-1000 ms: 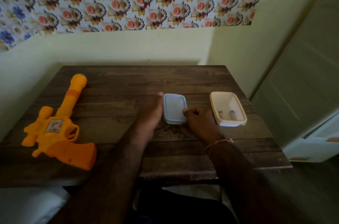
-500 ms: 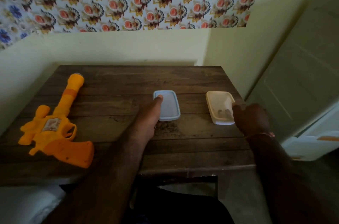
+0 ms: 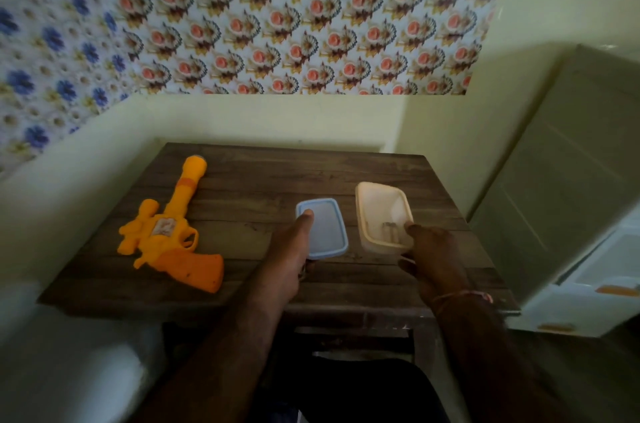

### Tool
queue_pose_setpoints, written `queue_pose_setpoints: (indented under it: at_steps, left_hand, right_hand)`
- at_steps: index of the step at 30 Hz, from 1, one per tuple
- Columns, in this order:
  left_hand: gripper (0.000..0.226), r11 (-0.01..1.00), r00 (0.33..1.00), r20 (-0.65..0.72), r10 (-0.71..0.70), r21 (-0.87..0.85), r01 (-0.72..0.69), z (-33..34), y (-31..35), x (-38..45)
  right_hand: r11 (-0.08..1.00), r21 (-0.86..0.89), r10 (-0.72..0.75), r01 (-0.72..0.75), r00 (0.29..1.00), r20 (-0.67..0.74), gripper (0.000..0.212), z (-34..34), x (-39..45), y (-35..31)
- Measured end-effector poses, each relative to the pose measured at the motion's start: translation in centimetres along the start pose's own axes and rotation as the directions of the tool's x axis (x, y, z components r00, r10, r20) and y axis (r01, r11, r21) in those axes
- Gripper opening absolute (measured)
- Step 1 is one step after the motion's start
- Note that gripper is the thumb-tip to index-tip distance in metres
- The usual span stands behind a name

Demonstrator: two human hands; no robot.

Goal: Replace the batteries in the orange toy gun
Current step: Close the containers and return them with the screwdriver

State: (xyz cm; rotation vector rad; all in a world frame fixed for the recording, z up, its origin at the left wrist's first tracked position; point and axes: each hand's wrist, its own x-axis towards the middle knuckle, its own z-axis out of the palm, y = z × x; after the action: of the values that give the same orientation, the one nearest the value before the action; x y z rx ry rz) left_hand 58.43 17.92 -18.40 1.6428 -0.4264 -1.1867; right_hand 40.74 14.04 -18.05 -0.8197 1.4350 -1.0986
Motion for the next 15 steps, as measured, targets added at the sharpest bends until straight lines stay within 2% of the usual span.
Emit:
queue_pose_setpoints:
  at_steps: [6, 11, 15]
  left_hand:
    - [0.043, 0.995, 0.997, -0.05, 0.064, -0.077, -0.067, -3.6, -0.1, -2.8]
    - [0.046, 0.989, 0.991, -0.079, 0.109, -0.096, -0.117, -4.8, 0.7, -2.0]
    - [0.039, 0.991, 0.988, -0.101, 0.115, -0.055, -0.121, -5.0, 1.6, 0.7]
  right_hand:
    - [0.999, -0.004, -0.043, 0.044, 0.987, 0.155, 0.012, 2.6, -4.2, 0.2]
    - [0.999, -0.015, -0.045, 0.048, 0.989, 0.142, 0.011, 4.1, -4.4, 0.1]
    - [0.991, -0.11, -0.067, 0.081, 0.989, 0.129, 0.013, 6.1, -1.8, 0.5]
